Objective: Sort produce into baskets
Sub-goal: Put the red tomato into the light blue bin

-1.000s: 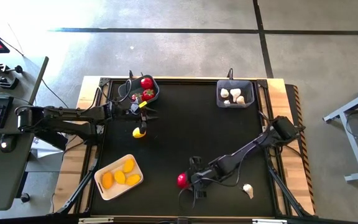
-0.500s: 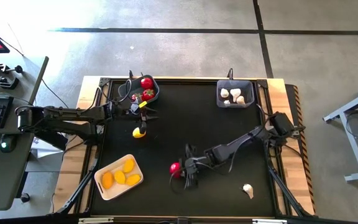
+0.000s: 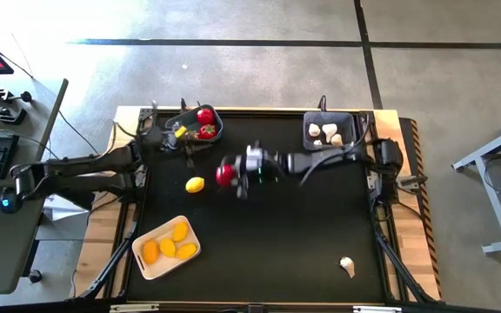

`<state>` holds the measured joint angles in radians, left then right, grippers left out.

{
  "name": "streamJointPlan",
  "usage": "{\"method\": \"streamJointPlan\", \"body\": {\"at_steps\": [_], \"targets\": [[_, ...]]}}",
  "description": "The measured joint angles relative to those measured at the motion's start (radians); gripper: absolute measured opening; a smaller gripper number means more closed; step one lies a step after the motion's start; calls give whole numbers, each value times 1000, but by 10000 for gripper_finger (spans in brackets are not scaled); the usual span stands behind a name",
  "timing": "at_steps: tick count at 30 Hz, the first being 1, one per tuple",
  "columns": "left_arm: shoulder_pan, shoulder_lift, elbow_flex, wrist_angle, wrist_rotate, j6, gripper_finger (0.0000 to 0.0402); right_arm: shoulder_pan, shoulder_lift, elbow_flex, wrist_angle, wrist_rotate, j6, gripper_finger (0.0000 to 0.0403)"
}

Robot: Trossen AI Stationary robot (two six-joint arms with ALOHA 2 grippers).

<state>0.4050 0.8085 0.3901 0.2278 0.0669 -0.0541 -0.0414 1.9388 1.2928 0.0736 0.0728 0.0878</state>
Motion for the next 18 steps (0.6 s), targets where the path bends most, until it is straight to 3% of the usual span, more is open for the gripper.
{"method": "streamJointPlan", "body": {"at_steps": [7, 18], "targets": [[95, -183, 0, -65, -20, -32, 5, -132, 111, 196, 30, -46, -77, 195], [153, -425, 1, -141, -54, -53, 1, -235, 477, 787, -120, -84, -97, 195]]}}
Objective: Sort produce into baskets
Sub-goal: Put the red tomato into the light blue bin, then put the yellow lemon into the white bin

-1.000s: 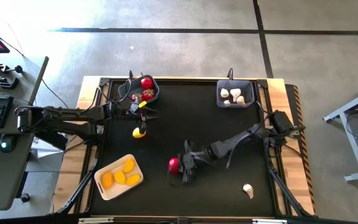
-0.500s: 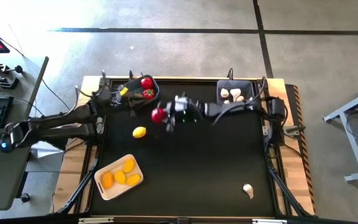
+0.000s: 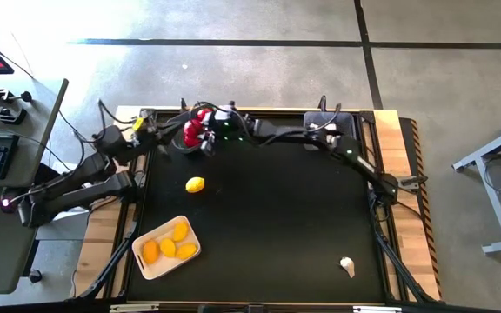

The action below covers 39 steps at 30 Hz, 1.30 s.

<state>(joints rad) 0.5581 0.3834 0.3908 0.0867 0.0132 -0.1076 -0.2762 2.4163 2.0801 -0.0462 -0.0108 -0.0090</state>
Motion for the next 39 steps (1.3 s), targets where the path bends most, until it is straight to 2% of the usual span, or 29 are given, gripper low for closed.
{"method": "streamJointPlan", "body": {"at_steps": [4, 6, 8, 11, 22, 24, 28, 31, 39], "targets": [[1, -53, 0, -20, 0, -4, 1, -17, 137, 216, -77, 0, 8, 195], [1, -72, 0, -25, 0, -13, 1, -25, 190, 280, -83, 1, 14, 195], [1, -87, 0, -37, 0, -21, 0, -35, 196, 241, -15, 1, 43, 195], [2, -101, 0, -64, 0, -22, 0, -50, 200, 217, -9, 3, 93, 195], [2, -103, 0, -69, 0, -23, 0, -67, 217, 214, 63, -18, 90, 196], [2, -103, 0, -69, 0, -30, 0, -65, 229, 213, 81, -16, 80, 218], [2, -103, 0, -75, 0, -38, 0, -67, 255, 213, 123, 4, 110, 290], [2, -103, 0, -86, 0, -39, 0, -72, 269, 212, 144, 6, 139, 322], [2, -103, 0, -94, 0, -39, 0, -73, 270, 238, 132, 2, 128, 340]]}}
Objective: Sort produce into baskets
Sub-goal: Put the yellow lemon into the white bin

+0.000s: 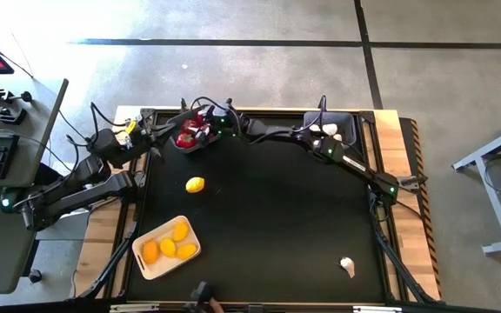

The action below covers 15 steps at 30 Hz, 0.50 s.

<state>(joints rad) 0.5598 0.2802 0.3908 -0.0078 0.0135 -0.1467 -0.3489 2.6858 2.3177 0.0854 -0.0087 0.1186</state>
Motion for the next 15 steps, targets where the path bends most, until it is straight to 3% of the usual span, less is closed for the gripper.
{"method": "streamJointPlan", "body": {"at_steps": [3, 5, 7, 10, 11, 15], "targets": [[0, 0, 0, -1, 5, 2, 0, 3, -17, 38, -109, -22, -46, 328], [0, 0, 0, -5, 11, 12, 0, 14, -52, 16, -144, 13, -99, 289], [0, 0, 0, -16, 11, 18, 0, 31, -80, 9, -175, 60, -140, 215], [0, 0, 0, -28, 12, 21, 0, 55, -92, 9, -190, 61, -190, 58], [0, 0, 0, -32, 12, 23, 0, 65, -92, 8, -192, 57, -206, 30], [-3, 0, 0, -59, 28, 26, 0, 99, -91, 4, -209, 68, -182, 11]]}}
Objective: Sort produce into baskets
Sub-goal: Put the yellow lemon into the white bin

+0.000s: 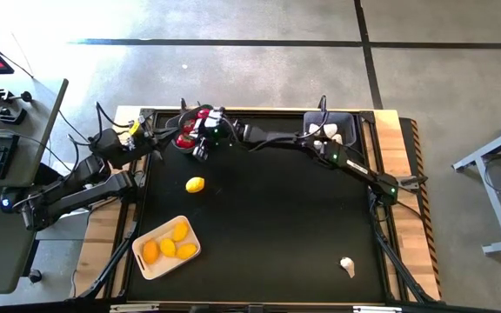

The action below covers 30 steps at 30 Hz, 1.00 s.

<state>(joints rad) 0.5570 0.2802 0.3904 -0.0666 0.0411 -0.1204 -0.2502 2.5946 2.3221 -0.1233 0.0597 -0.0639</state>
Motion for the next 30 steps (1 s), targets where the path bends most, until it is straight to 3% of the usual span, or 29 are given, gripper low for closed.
{"method": "streamJointPlan", "body": {"at_steps": [4, 8, 20, 30], "targets": [[0, 0, 0, -32, 1, 1, 0, 30, -5, -103, 116, 19, 23, 2], [0, 0, 0, -60, 10, 1, 0, 55, -47, -300, 299, 30, 76, 0], [-12, 107, 0, -141, 138, -1, 0, 79, -499, -1067, 737, 173, 162, 0], [-102, 371, 91, -259, 167, -6, 0, 79, -782, -1440, 759, 187, 195, 0]]}}
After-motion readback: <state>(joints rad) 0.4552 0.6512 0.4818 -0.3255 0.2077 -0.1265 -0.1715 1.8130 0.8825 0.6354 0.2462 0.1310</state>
